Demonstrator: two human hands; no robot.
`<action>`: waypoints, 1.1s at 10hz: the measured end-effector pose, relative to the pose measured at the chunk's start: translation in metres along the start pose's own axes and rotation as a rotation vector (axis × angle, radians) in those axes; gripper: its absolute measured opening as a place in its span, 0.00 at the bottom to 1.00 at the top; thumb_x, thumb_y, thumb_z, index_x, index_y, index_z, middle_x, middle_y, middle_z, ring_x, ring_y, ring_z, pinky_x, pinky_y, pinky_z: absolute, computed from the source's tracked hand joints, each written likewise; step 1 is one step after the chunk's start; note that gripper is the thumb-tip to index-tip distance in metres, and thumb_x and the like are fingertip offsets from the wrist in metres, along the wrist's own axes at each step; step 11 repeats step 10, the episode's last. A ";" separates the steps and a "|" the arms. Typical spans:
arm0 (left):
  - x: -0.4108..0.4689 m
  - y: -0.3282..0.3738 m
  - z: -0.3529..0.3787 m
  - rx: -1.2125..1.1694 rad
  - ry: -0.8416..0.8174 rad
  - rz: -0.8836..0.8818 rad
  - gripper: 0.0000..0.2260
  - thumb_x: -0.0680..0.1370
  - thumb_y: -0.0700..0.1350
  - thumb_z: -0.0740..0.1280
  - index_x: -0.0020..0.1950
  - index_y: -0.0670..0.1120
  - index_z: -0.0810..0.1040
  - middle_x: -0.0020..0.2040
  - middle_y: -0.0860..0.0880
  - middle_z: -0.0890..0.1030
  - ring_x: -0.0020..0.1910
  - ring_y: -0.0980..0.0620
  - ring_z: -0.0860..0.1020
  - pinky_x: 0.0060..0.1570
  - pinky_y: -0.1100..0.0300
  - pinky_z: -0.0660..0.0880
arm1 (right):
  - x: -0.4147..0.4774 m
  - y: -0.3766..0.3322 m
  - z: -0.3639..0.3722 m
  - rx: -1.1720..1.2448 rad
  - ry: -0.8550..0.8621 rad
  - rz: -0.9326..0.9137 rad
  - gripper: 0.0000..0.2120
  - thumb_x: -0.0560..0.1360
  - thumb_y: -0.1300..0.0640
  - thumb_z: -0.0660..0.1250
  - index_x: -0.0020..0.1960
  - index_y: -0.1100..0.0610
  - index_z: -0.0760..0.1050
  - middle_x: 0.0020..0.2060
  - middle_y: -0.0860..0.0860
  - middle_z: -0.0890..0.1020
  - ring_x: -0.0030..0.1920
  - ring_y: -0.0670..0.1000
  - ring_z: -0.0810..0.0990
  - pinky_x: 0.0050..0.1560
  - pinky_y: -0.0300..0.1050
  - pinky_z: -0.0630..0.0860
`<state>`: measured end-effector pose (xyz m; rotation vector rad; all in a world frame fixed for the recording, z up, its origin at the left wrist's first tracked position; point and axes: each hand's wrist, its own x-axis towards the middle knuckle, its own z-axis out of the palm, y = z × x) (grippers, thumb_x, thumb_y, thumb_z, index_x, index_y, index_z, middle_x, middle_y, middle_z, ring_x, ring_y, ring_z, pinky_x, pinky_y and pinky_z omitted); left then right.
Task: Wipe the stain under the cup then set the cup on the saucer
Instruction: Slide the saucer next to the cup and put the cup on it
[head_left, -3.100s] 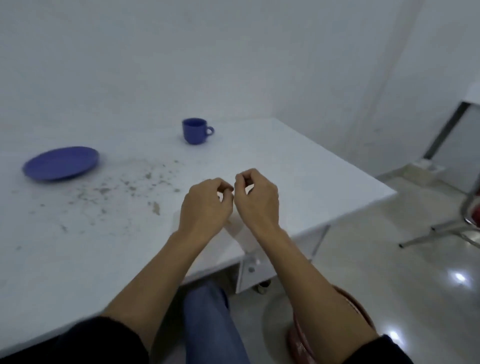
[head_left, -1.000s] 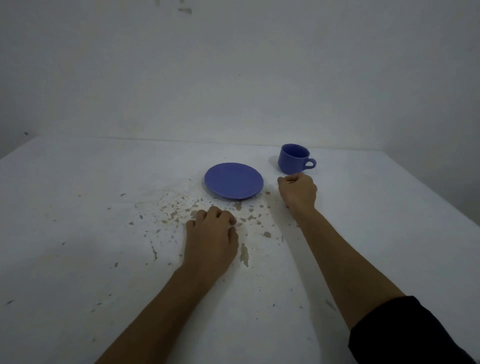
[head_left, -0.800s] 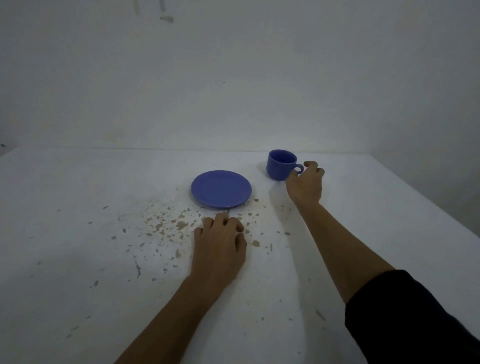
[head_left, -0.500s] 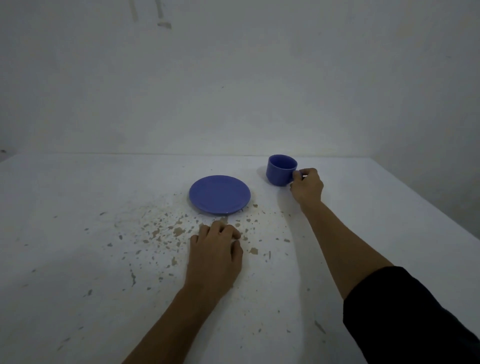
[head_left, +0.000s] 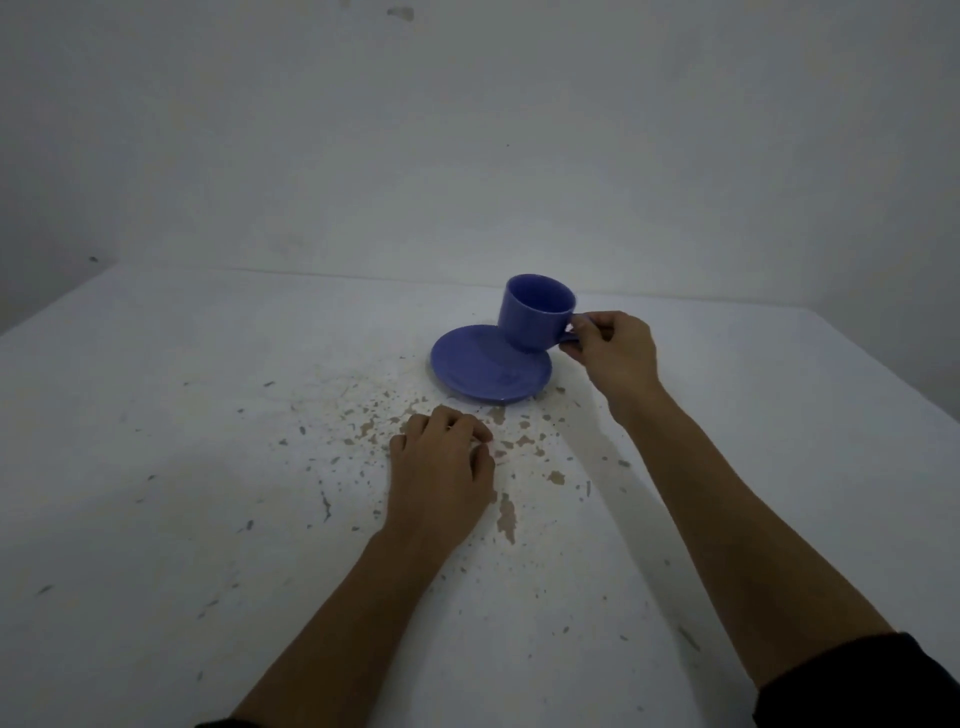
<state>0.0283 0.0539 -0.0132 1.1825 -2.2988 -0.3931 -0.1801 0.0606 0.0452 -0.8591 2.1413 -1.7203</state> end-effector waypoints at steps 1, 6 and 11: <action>0.000 -0.001 0.000 -0.008 -0.013 -0.014 0.10 0.78 0.51 0.60 0.56 0.54 0.78 0.58 0.54 0.77 0.57 0.53 0.72 0.61 0.56 0.69 | -0.011 0.001 0.019 -0.014 -0.055 -0.003 0.06 0.78 0.59 0.65 0.53 0.57 0.78 0.45 0.50 0.83 0.46 0.47 0.83 0.49 0.40 0.81; 0.002 -0.002 0.002 -0.029 -0.014 -0.020 0.10 0.78 0.51 0.60 0.56 0.54 0.78 0.58 0.54 0.77 0.58 0.53 0.71 0.63 0.53 0.69 | -0.021 0.011 0.038 -0.078 -0.057 -0.036 0.06 0.80 0.57 0.63 0.55 0.56 0.75 0.43 0.46 0.80 0.40 0.45 0.81 0.50 0.42 0.81; 0.000 -0.002 -0.002 -0.059 0.019 -0.006 0.09 0.78 0.50 0.62 0.55 0.54 0.79 0.57 0.54 0.79 0.56 0.54 0.73 0.61 0.55 0.70 | -0.034 0.008 0.034 -0.062 0.014 -0.008 0.16 0.78 0.54 0.66 0.65 0.55 0.73 0.56 0.48 0.79 0.51 0.47 0.79 0.54 0.40 0.78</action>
